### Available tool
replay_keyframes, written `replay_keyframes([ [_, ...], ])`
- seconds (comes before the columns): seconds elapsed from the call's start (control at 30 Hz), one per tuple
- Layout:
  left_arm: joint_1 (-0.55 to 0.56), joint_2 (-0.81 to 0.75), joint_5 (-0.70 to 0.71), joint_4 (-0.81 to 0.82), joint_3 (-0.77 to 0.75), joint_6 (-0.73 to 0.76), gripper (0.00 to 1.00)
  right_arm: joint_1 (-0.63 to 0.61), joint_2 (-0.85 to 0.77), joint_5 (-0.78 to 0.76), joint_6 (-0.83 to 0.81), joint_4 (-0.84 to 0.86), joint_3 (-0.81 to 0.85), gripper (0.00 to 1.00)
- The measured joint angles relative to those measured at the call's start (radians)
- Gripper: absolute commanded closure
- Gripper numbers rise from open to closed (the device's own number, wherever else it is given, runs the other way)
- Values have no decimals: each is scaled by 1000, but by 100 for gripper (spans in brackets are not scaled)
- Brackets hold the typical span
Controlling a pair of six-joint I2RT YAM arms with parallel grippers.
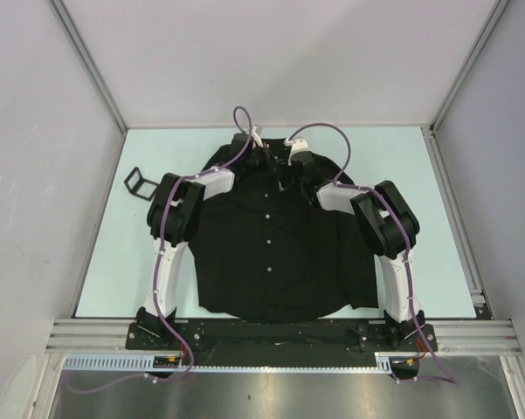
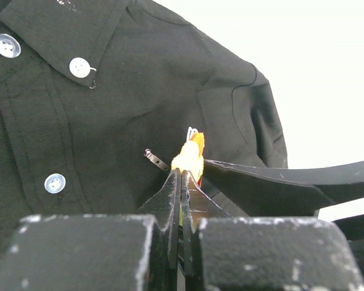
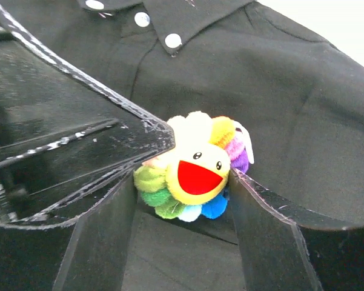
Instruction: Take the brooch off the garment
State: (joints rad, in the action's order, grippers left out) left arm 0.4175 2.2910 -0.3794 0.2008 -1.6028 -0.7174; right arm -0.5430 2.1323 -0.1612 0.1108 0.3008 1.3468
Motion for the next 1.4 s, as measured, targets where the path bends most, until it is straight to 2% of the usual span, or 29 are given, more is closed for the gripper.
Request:
replay_keyframes([
  [0.23,-3,0,-2,0,0,-10,100,-16,17,-59,-18,-20,22,35],
  [0.43,-14,0,3,0,0,-19,100,-41,37,-133,-37,-43,62,39],
  [0.5,-20,0,6,1,0,-24,100,-50,51,-154,-35,-56,87,46],
  [0.6,-24,0,7,2,0,-28,100,-60,63,-180,-31,-66,108,61],
  [0.63,-23,0,3,1,0,-27,98,-63,66,-192,-24,-72,111,69],
  [0.9,-5,0,-23,11,0,-27,87,-62,68,-219,21,-102,119,99],
  [1.0,-3,0,-24,22,0,-26,79,-55,68,-219,43,-106,123,100],
  [1.07,-4,-1,-23,24,0,-24,70,-50,68,-214,61,-107,124,100],
  [1.1,-4,-1,-19,24,0,-19,59,-47,68,-211,70,-107,124,100],
  [1.13,-4,-2,-15,23,0,-14,53,-42,66,-195,88,-108,124,100],
  [1.2,-5,-6,0,20,0,-3,47,-31,63,-183,102,-109,123,100],
  [1.27,-7,-13,6,13,0,8,47,-9,57,-137,133,-101,114,100],
  [1.4,-2,-23,7,-2,0,25,54,38,46,-34,191,-72,90,100],
])
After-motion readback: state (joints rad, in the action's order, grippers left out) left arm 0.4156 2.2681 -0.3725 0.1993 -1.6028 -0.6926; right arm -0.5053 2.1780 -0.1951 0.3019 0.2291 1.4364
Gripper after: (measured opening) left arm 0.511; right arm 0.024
